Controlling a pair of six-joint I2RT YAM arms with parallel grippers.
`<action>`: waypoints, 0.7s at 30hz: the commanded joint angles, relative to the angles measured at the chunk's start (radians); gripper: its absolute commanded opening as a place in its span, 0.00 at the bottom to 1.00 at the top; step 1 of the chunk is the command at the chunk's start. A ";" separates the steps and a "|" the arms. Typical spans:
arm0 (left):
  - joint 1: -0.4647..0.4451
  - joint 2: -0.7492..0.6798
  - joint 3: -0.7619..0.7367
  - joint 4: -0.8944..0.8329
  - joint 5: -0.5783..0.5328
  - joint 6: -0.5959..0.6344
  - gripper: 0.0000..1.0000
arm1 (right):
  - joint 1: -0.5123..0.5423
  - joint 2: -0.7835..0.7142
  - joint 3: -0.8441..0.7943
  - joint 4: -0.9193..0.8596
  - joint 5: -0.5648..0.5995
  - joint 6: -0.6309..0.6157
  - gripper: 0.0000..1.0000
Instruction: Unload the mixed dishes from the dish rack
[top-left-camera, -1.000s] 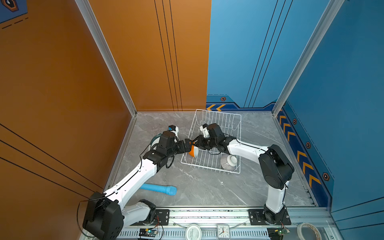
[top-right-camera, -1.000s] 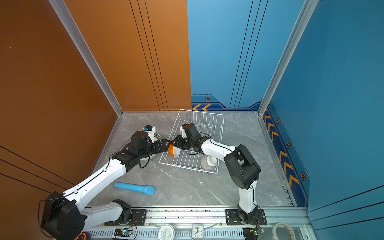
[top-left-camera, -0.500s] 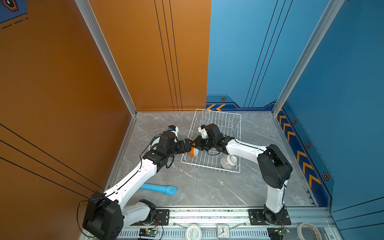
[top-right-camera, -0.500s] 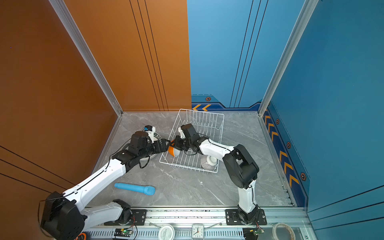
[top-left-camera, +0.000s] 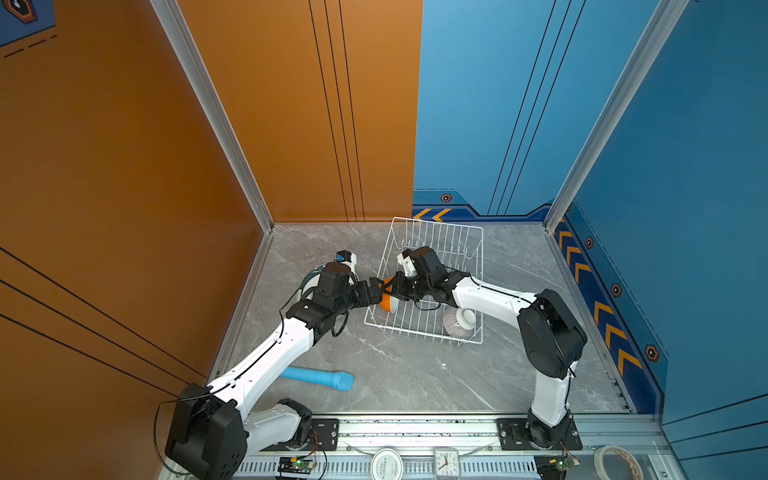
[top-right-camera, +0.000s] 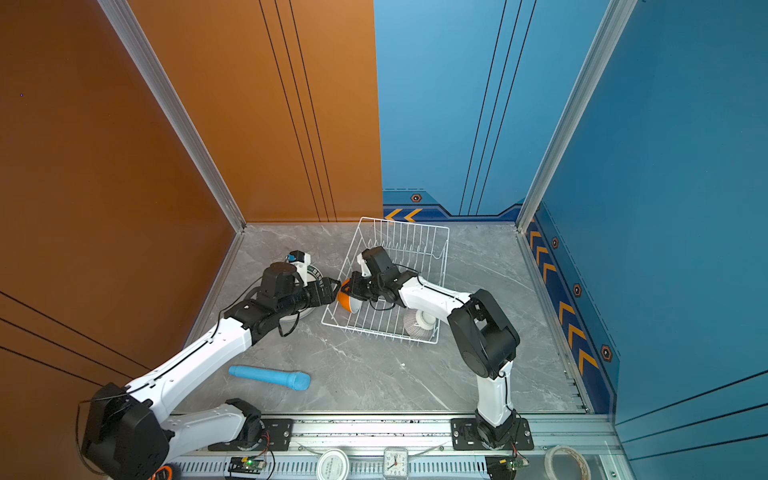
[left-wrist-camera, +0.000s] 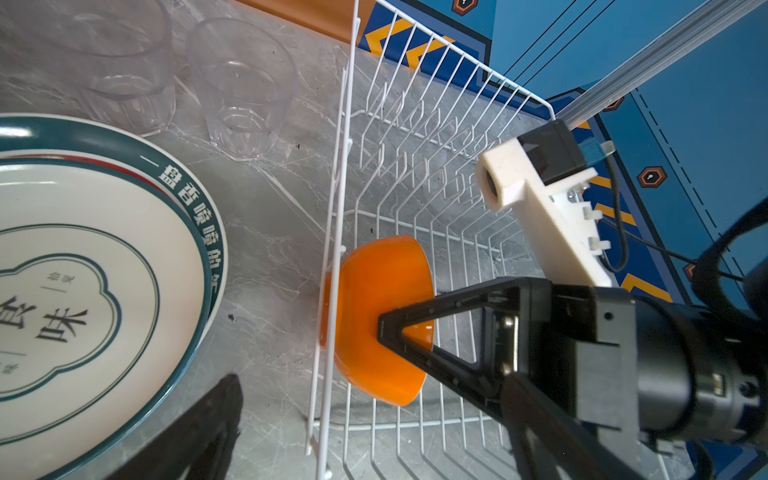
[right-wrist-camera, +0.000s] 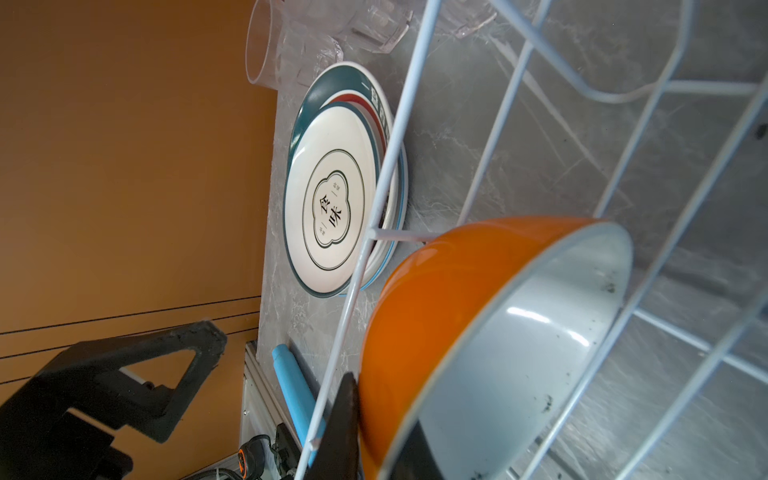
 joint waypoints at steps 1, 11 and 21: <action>0.004 -0.023 0.025 -0.018 -0.015 0.018 0.98 | -0.054 -0.035 -0.038 -0.168 0.179 -0.076 0.00; 0.004 -0.026 0.023 -0.018 -0.020 0.016 0.98 | -0.100 -0.114 -0.127 -0.196 0.191 -0.104 0.00; 0.004 -0.066 0.018 -0.056 -0.080 0.018 0.98 | -0.052 -0.171 -0.001 -0.294 0.229 -0.241 0.00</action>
